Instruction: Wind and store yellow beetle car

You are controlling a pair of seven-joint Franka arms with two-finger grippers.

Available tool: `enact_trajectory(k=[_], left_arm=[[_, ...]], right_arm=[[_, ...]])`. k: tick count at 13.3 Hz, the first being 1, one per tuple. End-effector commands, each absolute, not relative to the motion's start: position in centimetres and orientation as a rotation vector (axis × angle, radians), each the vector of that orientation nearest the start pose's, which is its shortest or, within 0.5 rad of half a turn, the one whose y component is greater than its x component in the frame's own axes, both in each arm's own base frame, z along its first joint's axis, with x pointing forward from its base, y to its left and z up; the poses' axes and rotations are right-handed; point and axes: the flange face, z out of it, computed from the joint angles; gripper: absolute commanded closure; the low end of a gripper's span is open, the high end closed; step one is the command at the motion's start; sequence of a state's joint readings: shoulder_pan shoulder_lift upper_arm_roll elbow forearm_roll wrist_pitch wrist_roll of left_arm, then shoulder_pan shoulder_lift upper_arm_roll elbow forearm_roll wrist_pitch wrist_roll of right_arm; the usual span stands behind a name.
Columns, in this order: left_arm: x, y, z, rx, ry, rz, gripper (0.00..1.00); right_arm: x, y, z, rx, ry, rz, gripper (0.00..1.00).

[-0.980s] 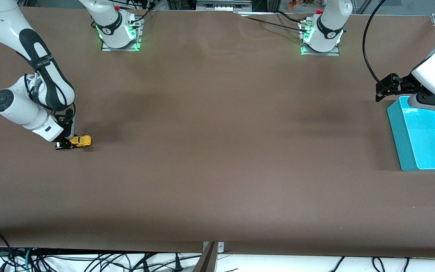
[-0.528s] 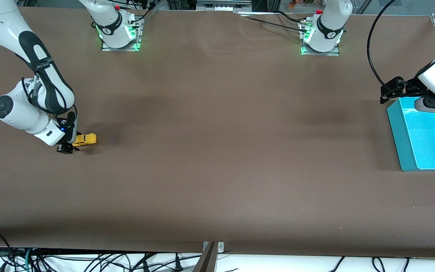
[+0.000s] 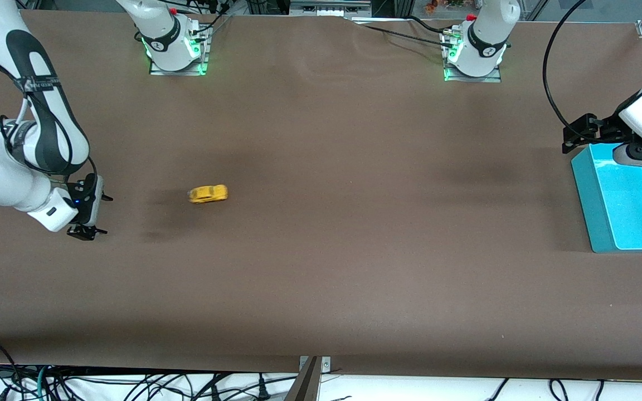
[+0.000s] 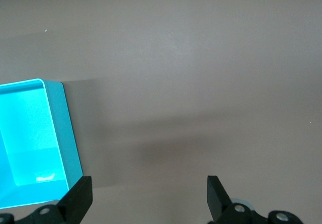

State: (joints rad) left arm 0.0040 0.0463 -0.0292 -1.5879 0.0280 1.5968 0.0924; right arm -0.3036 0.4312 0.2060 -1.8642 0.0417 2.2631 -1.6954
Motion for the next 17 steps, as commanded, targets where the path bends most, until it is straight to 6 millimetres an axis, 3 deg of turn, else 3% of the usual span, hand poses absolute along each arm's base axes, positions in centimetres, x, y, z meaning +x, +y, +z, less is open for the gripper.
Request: enact_trajectory(k=[1,3,5,9,13,17], left_arm=[[57.2,-1.2,60.0,-3.116,0.175,0.061,0.0],[57.2,-1.0,60.0,-3.117,0.168,0.061,0.0],[57.2,-1.0,60.0,-3.116,0.175,0.061,0.0],[57.2,-1.1,60.0,-3.115,0.197,0.066,0.0],[57.2,-0.9,59.6,-3.128,0.188,0.082,0.0],[55.6,-0.5,57.6,-3.122,0.225,0.337,0.0]], right_arm=[[62.4,-4.3,36.2,-2.31,-2.038,-0.123,0.0],[61.0,-1.5,41.9,-2.419,-1.933,-0.111,0.0],[59.2,-0.4,47.4,-2.545,-1.829,-0.127,0.0],[56.7,0.6,54.8,-2.739,-1.627,-0.226,0.0],[54.3,2.1,59.5,-2.943,-1.205,-0.175,0.0],[53.3,3.0,61.7,-3.083,-0.597,-0.155,0.0]])
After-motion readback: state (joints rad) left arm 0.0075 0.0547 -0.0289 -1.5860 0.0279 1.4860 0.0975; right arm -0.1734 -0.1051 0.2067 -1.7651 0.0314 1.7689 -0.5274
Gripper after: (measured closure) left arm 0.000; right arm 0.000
